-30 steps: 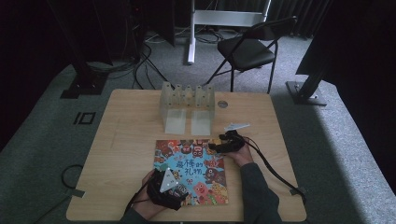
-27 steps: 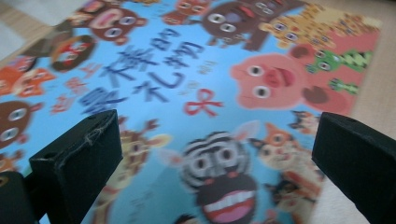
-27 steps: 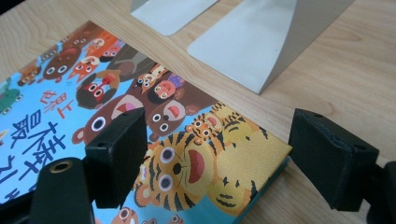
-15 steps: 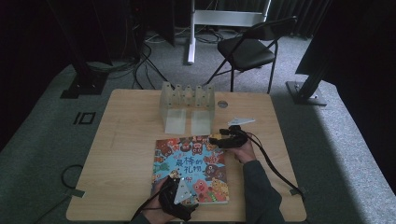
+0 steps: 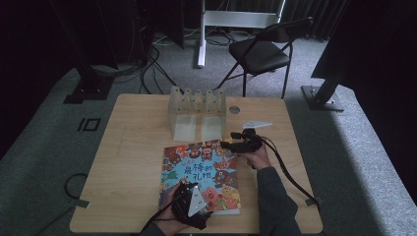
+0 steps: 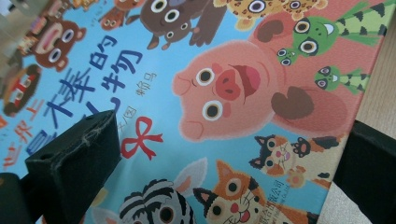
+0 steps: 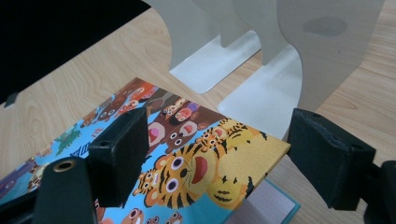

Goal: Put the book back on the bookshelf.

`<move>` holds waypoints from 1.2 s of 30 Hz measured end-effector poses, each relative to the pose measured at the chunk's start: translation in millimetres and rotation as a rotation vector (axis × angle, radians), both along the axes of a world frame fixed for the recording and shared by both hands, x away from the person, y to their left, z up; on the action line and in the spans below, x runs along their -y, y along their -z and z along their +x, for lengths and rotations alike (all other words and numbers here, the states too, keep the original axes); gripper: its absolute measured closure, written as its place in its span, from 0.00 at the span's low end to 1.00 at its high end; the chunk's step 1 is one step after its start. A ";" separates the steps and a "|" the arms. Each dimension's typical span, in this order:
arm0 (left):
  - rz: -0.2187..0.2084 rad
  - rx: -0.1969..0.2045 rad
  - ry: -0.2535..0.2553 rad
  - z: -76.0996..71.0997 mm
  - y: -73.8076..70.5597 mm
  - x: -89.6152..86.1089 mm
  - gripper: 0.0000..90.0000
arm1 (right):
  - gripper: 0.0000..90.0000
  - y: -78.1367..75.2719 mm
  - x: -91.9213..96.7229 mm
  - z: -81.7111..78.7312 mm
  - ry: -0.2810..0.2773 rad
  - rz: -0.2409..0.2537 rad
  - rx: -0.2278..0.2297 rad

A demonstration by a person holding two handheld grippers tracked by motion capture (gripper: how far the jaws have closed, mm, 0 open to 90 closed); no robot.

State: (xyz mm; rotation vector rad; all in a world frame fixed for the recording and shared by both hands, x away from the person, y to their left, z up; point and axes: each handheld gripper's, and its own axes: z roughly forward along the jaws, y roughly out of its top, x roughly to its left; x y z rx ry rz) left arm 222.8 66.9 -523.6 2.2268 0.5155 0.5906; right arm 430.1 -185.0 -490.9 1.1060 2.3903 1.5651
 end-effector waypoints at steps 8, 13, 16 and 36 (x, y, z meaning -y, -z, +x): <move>-0.051 0.006 -0.002 -1.6 -8.2 -8.0 0.01 | 0.29 5.8 1.2 3.5 0.010 0.006 -0.044; -0.039 0.005 0.002 -2.1 -5.4 -6.3 0.01 | 0.41 0.8 -4.9 4.9 -0.040 -0.003 -0.075; -0.048 0.005 0.004 -2.2 -6.2 -7.5 0.01 | 0.47 0.5 -8.0 7.5 -0.062 -0.023 -0.108; -0.118 -0.070 -0.004 -8.4 -5.1 -39.0 0.05 | 0.68 -17.9 -1.8 5.8 -0.104 0.074 -0.132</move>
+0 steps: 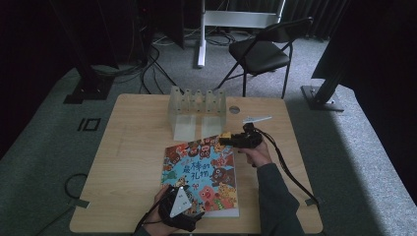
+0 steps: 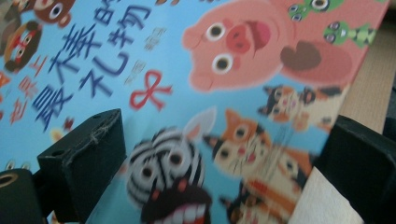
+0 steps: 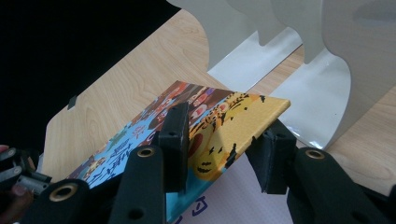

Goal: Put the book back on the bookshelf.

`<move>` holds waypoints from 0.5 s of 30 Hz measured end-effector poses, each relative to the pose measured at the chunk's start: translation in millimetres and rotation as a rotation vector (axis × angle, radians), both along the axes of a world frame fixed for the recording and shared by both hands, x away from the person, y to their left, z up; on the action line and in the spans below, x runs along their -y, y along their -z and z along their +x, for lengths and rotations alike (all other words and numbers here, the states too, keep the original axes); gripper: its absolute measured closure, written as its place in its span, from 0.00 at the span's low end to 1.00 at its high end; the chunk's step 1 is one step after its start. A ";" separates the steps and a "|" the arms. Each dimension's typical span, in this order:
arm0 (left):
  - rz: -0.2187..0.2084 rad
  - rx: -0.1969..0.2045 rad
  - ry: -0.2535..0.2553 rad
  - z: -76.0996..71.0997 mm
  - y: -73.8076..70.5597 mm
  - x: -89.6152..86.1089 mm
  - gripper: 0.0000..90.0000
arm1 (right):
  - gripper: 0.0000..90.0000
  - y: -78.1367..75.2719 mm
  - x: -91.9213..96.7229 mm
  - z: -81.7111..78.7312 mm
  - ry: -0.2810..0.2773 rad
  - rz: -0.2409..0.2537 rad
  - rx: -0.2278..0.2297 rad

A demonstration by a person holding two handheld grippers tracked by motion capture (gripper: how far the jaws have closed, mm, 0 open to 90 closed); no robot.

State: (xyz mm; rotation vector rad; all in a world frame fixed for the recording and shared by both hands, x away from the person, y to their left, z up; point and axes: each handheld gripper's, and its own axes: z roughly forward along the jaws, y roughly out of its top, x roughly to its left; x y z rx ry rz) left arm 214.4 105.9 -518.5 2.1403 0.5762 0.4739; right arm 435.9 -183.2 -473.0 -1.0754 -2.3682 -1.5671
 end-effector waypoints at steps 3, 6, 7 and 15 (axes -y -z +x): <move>-0.019 -0.011 -0.006 -2.1 -1.4 -9.8 0.05 | 0.69 -1.0 0.3 0.2 -0.006 0.012 -0.002; -0.004 -0.009 -0.010 -5.0 -2.3 -15.9 0.05 | 0.69 -1.8 0.0 0.0 -0.007 0.009 0.001; -0.003 -0.016 -0.008 -5.9 -2.3 -18.8 0.05 | 0.69 -1.7 0.2 0.0 -0.007 0.008 0.000; -0.078 -0.061 -0.071 5.9 -5.7 -49.2 0.07 | 0.69 -1.8 0.5 0.4 -0.010 0.010 -0.001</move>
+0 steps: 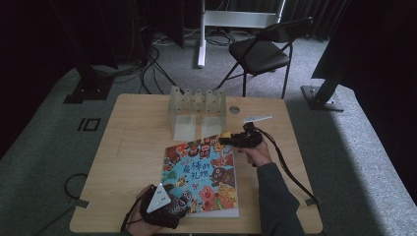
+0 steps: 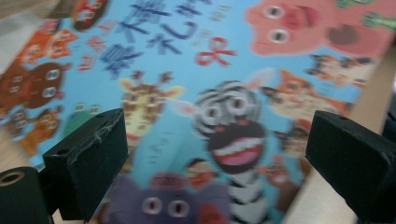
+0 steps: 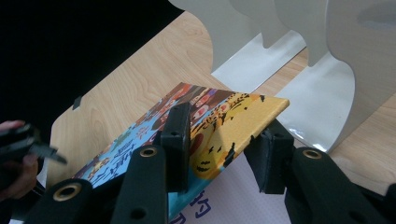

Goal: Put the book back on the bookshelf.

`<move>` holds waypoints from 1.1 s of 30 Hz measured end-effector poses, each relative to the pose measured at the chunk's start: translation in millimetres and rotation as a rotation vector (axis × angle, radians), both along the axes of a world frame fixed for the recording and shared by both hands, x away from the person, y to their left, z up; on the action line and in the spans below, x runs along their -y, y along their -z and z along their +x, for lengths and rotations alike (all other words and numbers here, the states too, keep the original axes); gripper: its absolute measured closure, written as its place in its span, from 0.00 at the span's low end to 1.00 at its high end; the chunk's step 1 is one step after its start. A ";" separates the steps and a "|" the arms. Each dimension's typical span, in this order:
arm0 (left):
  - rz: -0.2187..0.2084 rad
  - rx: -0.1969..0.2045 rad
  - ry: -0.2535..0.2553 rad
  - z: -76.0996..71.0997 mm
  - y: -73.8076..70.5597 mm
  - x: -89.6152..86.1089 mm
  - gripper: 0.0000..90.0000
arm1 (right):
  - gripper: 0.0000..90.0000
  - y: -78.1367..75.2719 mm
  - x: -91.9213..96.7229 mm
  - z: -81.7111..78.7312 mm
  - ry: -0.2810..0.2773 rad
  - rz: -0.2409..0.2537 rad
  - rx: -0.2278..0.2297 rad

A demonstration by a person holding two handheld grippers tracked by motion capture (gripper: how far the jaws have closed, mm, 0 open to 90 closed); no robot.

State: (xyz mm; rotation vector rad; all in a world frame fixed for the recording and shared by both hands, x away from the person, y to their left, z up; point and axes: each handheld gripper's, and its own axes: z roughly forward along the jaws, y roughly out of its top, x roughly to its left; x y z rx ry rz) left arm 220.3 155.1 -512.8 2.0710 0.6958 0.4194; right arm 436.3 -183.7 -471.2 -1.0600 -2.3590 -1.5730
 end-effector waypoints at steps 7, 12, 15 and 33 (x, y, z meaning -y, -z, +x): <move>0.000 0.000 -0.075 19.9 -0.9 -15.7 0.07 | 0.69 -0.2 -0.2 -0.4 0.004 0.000 -0.002; -0.003 -0.001 -0.119 33.0 -1.7 -26.5 0.07 | 0.69 -2.8 -1.7 -1.3 0.005 -0.010 0.006; -0.011 -0.005 -0.145 40.5 -1.4 -33.1 0.07 | 0.69 -7.9 -4.1 -2.6 0.005 -0.020 0.019; -0.145 -0.101 -0.225 83.7 0.1 -65.6 0.07 | 0.72 -23.5 -6.6 -17.3 0.027 -0.008 0.083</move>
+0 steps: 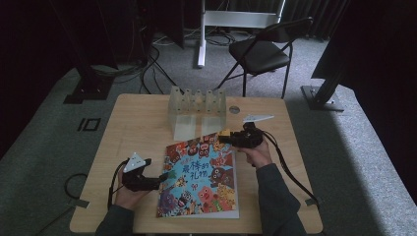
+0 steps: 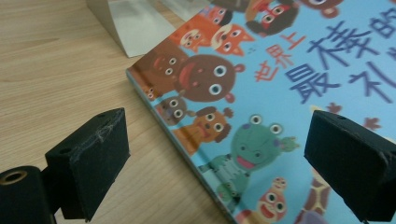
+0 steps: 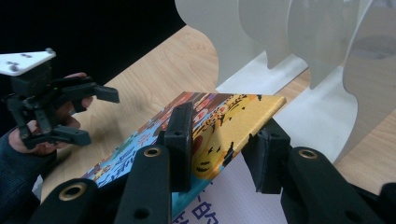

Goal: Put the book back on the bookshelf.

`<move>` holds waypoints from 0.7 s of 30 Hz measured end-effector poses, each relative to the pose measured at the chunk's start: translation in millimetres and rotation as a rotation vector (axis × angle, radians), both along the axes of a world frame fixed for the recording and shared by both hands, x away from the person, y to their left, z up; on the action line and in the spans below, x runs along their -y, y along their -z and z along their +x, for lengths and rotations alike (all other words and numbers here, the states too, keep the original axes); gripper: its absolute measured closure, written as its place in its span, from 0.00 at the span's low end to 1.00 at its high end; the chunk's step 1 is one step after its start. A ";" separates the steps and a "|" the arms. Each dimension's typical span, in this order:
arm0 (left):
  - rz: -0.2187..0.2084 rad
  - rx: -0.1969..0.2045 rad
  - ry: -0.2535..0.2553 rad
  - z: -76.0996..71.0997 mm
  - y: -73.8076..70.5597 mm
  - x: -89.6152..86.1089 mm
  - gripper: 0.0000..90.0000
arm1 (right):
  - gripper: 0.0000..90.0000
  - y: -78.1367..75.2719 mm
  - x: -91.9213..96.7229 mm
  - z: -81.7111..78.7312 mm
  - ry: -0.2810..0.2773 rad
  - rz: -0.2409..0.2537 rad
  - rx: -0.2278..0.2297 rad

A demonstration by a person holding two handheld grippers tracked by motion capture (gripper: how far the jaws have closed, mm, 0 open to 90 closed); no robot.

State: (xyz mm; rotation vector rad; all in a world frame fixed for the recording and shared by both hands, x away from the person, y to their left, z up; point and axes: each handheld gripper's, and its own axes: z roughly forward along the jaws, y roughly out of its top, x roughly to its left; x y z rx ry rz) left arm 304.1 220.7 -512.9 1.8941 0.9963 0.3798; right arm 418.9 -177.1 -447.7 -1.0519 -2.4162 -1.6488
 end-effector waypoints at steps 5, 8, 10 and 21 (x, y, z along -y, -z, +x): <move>-0.016 -0.005 0.009 6.3 -2.3 -0.5 0.08 | 0.73 -8.1 -0.3 -9.3 0.006 0.006 0.042; -0.017 -0.005 0.011 10.2 -3.6 0.0 0.08 | 0.73 -12.3 -0.9 -13.7 0.006 0.006 0.061; -0.027 -0.008 0.010 11.9 -3.4 -0.1 0.08 | 0.74 -14.8 -0.8 -16.5 0.005 0.008 0.076; -0.054 -0.016 0.023 22.0 -5.0 1.5 0.13 | 0.77 -28.0 5.2 -25.4 0.011 0.053 0.141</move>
